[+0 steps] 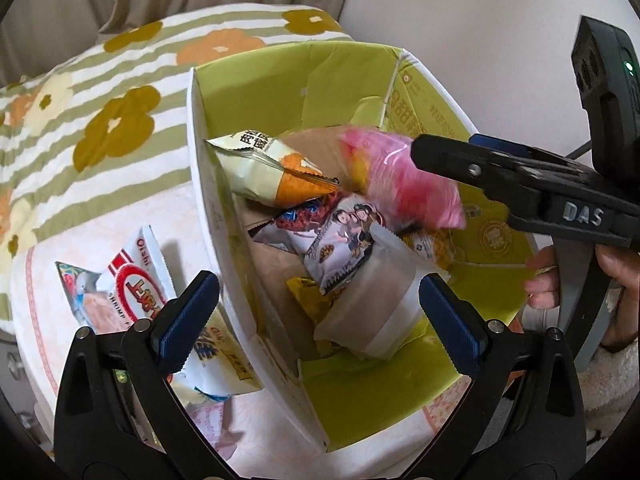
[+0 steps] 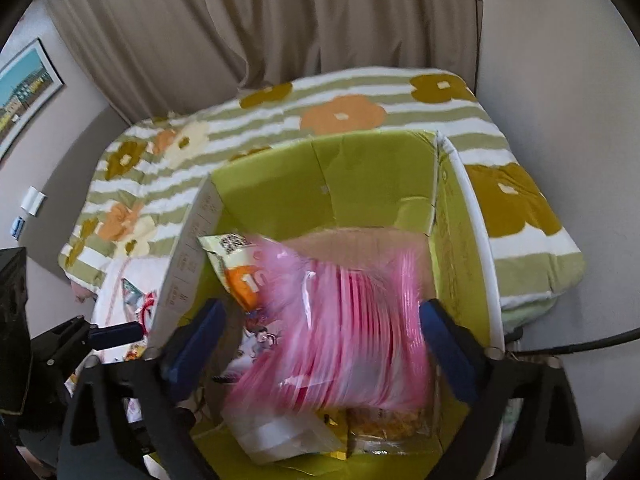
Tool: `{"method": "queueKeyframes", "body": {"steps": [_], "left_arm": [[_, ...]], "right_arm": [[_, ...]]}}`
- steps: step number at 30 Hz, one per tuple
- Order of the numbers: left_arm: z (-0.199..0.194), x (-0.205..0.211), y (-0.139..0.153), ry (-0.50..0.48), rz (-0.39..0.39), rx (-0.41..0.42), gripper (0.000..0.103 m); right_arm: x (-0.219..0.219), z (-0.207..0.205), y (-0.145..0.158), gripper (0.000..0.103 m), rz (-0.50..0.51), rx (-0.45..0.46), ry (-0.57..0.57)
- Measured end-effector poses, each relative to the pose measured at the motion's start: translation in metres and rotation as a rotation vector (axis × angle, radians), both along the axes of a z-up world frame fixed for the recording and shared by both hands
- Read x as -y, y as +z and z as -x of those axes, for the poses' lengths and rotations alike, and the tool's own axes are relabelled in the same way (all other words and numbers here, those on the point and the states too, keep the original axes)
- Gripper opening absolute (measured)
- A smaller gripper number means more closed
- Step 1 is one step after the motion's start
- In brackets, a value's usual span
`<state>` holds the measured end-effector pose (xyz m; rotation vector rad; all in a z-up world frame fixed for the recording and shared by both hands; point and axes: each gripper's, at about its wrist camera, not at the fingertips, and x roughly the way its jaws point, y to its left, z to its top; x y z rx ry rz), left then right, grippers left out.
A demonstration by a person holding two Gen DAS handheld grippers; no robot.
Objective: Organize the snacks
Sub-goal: 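Lower the pink wafer bag into the box and open the right tool, then move both tools back to the snacks left on the table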
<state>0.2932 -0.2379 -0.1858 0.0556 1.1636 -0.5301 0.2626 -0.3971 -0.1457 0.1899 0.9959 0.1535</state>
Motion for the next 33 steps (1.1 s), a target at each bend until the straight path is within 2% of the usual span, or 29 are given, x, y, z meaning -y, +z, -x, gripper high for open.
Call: {"method": "queueKeyframes", "body": {"steps": [6, 19, 26, 33], "left_arm": [[0.009, 0.000, 0.005, 0.006, -0.004, 0.010, 0.100], [0.047, -0.012, 0.036, 0.080, 0.002, 0.079, 0.100], [0.077, -0.042, 0.064, 0.193, -0.021, 0.164, 0.100], [0.118, -0.098, 0.073, 0.369, -0.075, 0.185, 0.100]], "right_arm": [[0.007, 0.020, -0.001, 0.100, -0.021, -0.015, 0.007], [-0.005, 0.059, 0.032, 0.100, -0.020, 0.063, 0.090], [-0.025, 0.071, 0.059, 0.100, -0.029, 0.142, 0.183], [-0.070, 0.079, 0.068, 0.100, -0.079, 0.177, 0.349]]}}
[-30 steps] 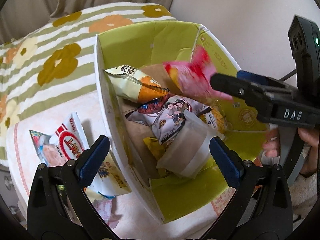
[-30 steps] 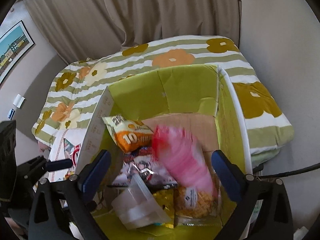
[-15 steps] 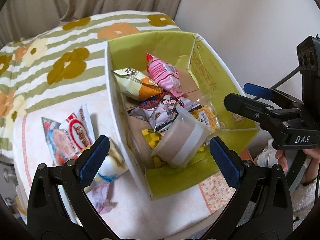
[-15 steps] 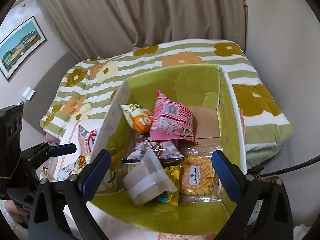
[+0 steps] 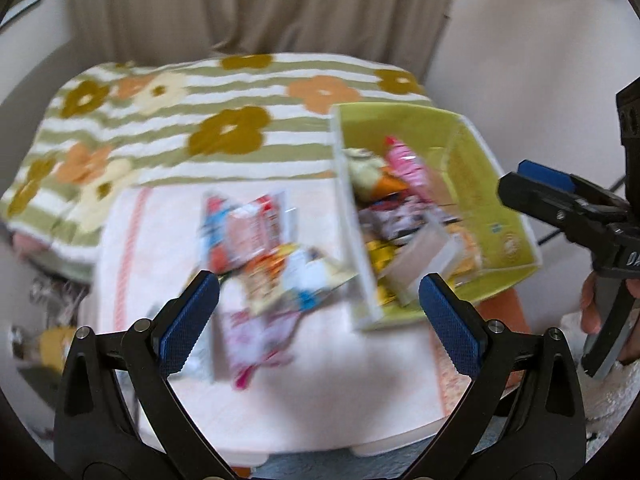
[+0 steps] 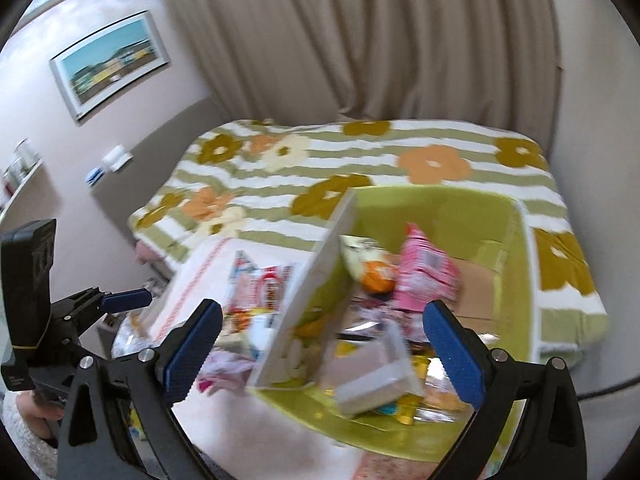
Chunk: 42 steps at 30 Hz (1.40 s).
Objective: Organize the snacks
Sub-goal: 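Move both tools back to the snacks left on the table, then grasp the white TATRE bag with the left tool while the right tool grasps the pale blue corn-roll bag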
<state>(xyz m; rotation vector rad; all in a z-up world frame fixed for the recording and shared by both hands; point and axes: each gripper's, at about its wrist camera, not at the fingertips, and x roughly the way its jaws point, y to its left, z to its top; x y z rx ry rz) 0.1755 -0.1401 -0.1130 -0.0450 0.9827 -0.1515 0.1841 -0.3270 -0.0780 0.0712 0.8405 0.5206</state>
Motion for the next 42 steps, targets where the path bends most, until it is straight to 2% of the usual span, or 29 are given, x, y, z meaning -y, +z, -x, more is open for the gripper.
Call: {"method": "queueKeyframes", "body": {"steps": [7, 10, 15, 18, 25, 29, 31, 36, 39, 42], "left_arm": [[0.046, -0.076, -0.017, 0.193, -0.051, -0.045, 0.100], [0.063, -0.108, -0.027, 0.244, -0.079, -0.068, 0.100], [0.079, -0.159, -0.045, 0.273, -0.132, -0.126, 0.100], [0.082, -0.187, -0.058, 0.265, -0.138, -0.167, 0.100], [0.079, -0.244, -0.091, 0.211, -0.125, -0.255, 0.100], [0.073, -0.267, -0.117, 0.182, -0.072, -0.290, 0.100], [0.068, -0.272, -0.131, 0.165, -0.072, -0.305, 0.100], [0.059, -0.271, -0.154, 0.089, -0.138, -0.308, 0.100], [0.054, -0.269, -0.163, 0.080, -0.180, -0.304, 0.100], [0.049, -0.261, -0.177, 0.042, -0.188, -0.317, 0.100]], "right_arm": [[-0.059, 0.009, -0.013, 0.100, -0.005, -0.018, 0.157], [-0.088, 0.013, -0.019, 0.100, 0.010, -0.033, 0.216], [-0.135, 0.016, -0.034, 0.100, 0.031, -0.076, 0.271], [-0.159, 0.017, -0.048, 0.100, 0.026, -0.123, 0.283], [-0.216, 0.018, -0.090, 0.100, 0.047, -0.254, 0.218], [-0.240, 0.017, -0.108, 0.100, 0.094, -0.286, 0.159], [-0.247, 0.014, -0.117, 0.100, 0.114, -0.303, 0.133], [-0.260, 0.011, -0.139, 0.100, 0.162, -0.326, 0.059], [-0.265, 0.009, -0.149, 0.100, 0.173, -0.339, 0.015], [-0.270, 0.008, -0.157, 0.100, 0.189, -0.333, -0.003]]}}
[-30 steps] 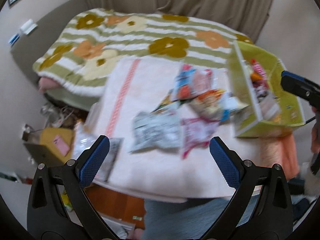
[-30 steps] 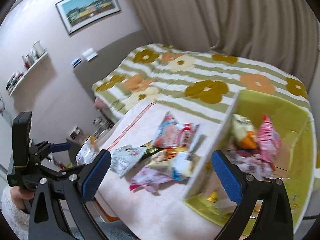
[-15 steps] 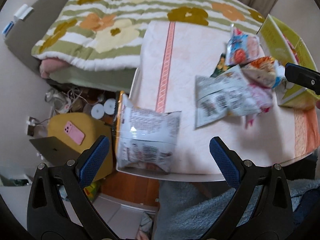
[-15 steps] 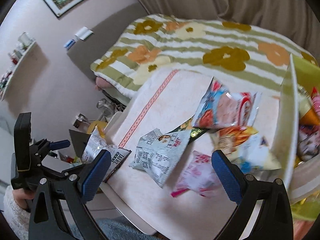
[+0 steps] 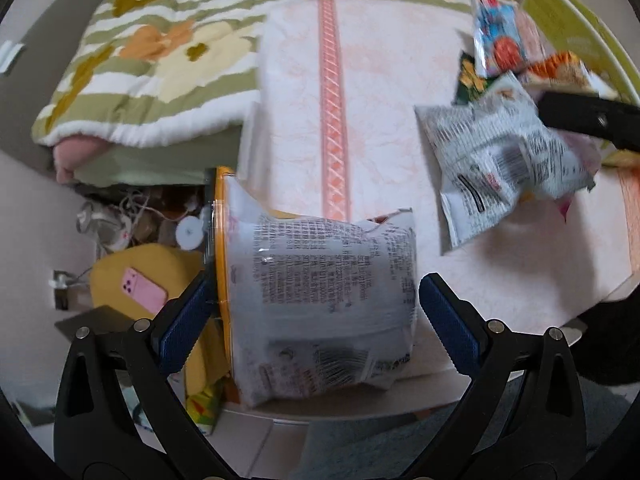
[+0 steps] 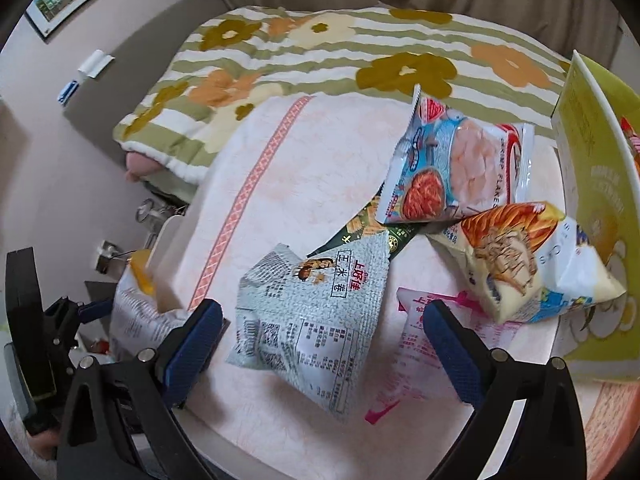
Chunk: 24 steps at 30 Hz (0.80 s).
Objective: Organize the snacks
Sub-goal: 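Grasp the white TATRE bag with the left tool while the right tool grasps the pale blue corn-roll bag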
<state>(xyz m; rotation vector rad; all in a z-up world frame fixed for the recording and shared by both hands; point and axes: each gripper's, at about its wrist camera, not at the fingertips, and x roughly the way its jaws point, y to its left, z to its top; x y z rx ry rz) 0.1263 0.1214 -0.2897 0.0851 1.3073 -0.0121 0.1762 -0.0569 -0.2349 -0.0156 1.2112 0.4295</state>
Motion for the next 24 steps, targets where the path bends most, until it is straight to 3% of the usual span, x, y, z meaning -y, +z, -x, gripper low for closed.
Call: {"method": "queueKeyframes", "body": {"steps": [15, 21, 24], "left_arm": [[0.002, 0.051, -0.012, -0.111, -0.251, 0.071, 0.101], [-0.003, 0.057, -0.026, -0.133, -0.219, 0.027, 0.099], [0.000, 0.057, -0.024, -0.140, -0.170, 0.029, 0.084]], "right_arm": [[-0.015, -0.002, -0.033, 0.100, 0.009, -0.001, 0.135], [-0.018, -0.004, -0.040, 0.100, -0.006, -0.015, 0.180], [-0.017, -0.006, -0.041, 0.091, -0.031, -0.020, 0.186]]}}
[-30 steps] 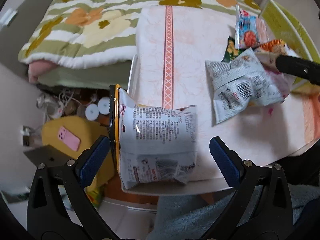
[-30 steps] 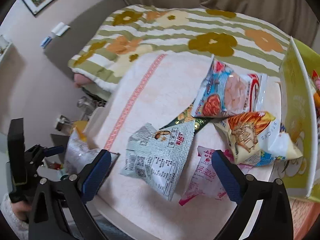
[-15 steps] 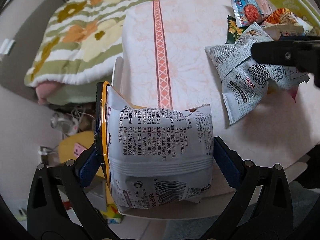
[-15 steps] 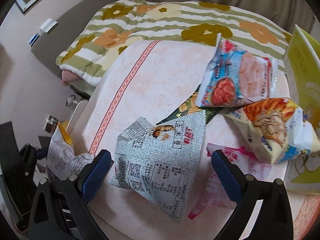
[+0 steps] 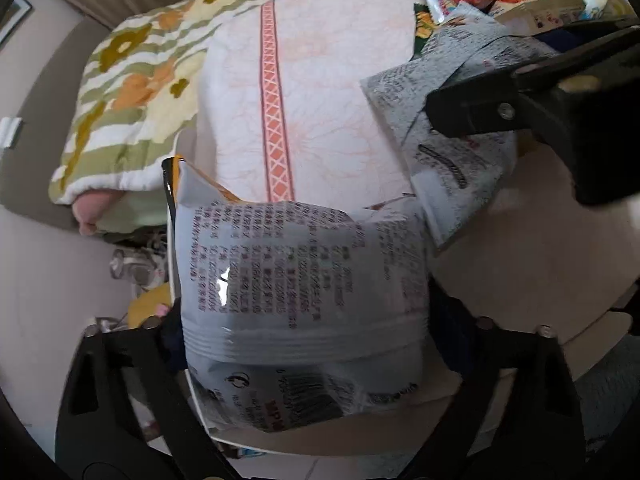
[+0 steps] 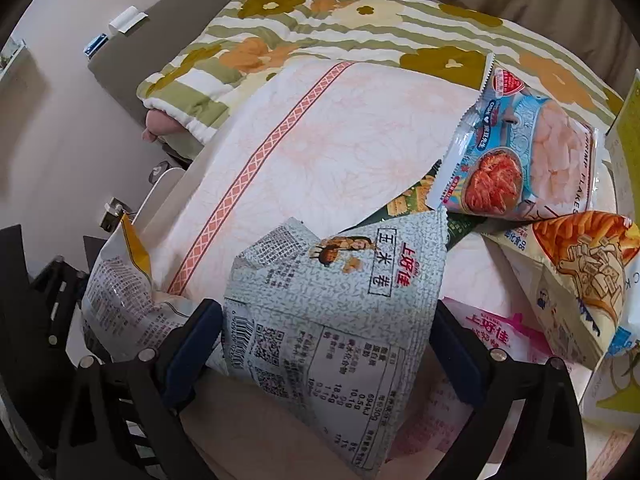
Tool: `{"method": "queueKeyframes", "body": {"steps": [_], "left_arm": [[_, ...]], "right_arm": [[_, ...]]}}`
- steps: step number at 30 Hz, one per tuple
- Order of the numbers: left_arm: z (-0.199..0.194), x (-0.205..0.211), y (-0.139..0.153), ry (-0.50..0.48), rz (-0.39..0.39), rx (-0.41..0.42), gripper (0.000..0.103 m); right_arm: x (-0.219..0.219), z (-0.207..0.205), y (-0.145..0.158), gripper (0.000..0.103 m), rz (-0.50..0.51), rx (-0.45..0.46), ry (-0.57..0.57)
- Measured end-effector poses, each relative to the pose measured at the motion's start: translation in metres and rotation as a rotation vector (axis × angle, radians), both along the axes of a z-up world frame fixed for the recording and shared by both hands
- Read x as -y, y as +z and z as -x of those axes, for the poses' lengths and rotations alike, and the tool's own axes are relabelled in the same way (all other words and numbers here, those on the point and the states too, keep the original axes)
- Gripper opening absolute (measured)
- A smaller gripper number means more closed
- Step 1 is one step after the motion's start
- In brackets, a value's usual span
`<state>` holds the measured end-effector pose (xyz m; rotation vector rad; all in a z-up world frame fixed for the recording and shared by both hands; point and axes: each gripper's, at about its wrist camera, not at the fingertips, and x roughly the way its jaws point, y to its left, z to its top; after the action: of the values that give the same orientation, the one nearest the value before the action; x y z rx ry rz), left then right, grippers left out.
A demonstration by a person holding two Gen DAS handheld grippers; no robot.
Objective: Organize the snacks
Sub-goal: 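Grasp the white TATRE bag with the left tool while the right tool grasps the pale blue corn-roll bag, then carry both bags over the box and release them inside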
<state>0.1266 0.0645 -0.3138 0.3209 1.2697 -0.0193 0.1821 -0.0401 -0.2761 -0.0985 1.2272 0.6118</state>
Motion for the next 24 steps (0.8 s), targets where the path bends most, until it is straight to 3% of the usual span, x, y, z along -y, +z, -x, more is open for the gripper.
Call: {"method": "queueKeyframes", "body": {"steps": [1, 4, 10, 24], "left_arm": [[0.000, 0.000, 0.000, 0.001, 0.009, -0.003, 0.083], [0.000, -0.003, 0.001, 0.003, 0.028, -0.007, 0.080], [0.000, -0.007, 0.006, -0.004, 0.042, -0.013, 0.075], [0.002, -0.022, 0.053, -0.028, 0.093, 0.088, 0.075]], "right_arm": [[0.000, 0.000, -0.001, 0.084, -0.007, -0.006, 0.002], [-0.001, -0.001, -0.002, 0.075, -0.014, -0.014, 0.002], [0.001, -0.001, 0.000, 0.066, -0.019, -0.014, -0.012], [0.015, 0.008, 0.057, 0.063, -0.037, 0.113, -0.109]]}}
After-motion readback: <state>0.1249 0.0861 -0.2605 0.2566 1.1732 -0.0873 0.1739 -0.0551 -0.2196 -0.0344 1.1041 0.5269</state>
